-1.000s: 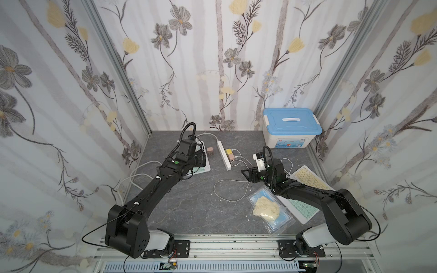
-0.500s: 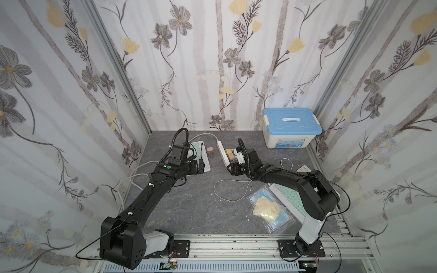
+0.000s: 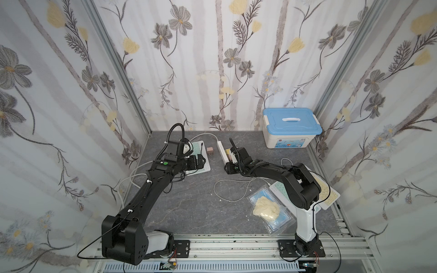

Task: Unplug the wireless keyboard
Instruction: Pick up the socket from the center of the board.

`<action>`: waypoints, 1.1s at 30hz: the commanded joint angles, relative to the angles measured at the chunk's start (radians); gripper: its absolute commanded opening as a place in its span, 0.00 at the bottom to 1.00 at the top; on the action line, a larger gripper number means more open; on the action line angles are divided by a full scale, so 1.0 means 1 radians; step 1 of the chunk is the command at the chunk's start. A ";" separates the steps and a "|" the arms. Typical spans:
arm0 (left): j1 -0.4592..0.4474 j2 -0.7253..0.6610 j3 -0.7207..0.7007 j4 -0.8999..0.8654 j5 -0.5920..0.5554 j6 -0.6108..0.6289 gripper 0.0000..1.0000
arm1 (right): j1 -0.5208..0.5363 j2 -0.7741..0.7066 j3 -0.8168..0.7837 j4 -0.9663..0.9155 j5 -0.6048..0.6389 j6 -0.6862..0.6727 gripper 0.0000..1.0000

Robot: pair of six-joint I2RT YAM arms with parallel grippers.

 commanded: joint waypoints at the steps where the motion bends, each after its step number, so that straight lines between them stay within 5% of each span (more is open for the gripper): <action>1: 0.023 0.018 -0.010 0.009 0.003 -0.009 1.00 | 0.008 0.035 0.043 0.006 0.030 -0.001 0.53; 6: 0.070 0.033 -0.022 0.029 0.132 -0.044 1.00 | 0.015 0.081 0.097 -0.022 0.082 0.013 0.50; 16: 0.089 0.027 -0.031 0.008 0.126 -0.051 1.00 | 0.037 0.143 0.197 -0.085 0.169 0.061 0.35; 27: 0.089 0.051 -0.047 0.023 0.179 -0.081 1.00 | 0.043 0.102 0.170 -0.051 0.194 0.029 0.00; 33: 0.072 0.141 -0.051 0.161 0.235 -0.208 1.00 | 0.048 -0.013 0.055 0.063 0.227 -0.028 0.00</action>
